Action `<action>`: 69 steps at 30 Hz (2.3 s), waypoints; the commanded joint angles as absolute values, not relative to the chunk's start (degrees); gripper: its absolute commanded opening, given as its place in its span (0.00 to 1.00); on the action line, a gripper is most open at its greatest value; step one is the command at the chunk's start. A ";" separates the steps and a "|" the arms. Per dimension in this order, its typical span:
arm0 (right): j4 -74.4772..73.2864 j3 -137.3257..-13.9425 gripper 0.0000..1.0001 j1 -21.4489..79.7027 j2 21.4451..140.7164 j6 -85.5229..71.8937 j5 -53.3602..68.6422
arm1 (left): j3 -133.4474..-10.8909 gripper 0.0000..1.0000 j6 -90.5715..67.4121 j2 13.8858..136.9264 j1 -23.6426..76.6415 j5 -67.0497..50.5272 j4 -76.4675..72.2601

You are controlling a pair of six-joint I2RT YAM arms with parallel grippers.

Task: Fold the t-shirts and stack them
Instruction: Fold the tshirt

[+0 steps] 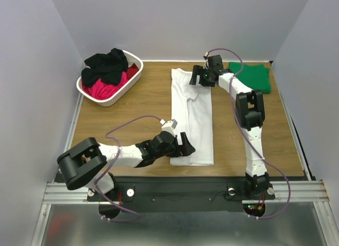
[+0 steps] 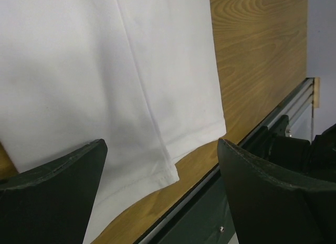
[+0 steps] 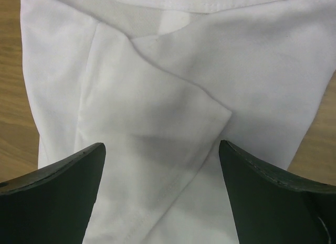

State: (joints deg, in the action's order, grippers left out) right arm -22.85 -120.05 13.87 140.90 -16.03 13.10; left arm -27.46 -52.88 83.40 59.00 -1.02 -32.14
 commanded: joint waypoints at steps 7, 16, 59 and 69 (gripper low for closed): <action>-24.88 -91.64 0.95 14.32 106.41 -13.62 8.35 | -36.30 0.99 -42.98 70.05 58.98 18.71 -12.93; -25.57 -59.44 0.95 20.91 76.58 -23.28 1.58 | -30.41 0.99 -43.77 64.60 56.69 16.09 -8.80; -31.99 -29.53 0.50 49.92 65.39 -58.45 -2.37 | -20.04 0.90 -44.03 58.45 56.69 8.26 -2.73; -30.94 -31.38 0.19 50.27 68.20 -57.48 -2.99 | -20.21 0.73 -43.59 57.83 56.86 6.86 -0.18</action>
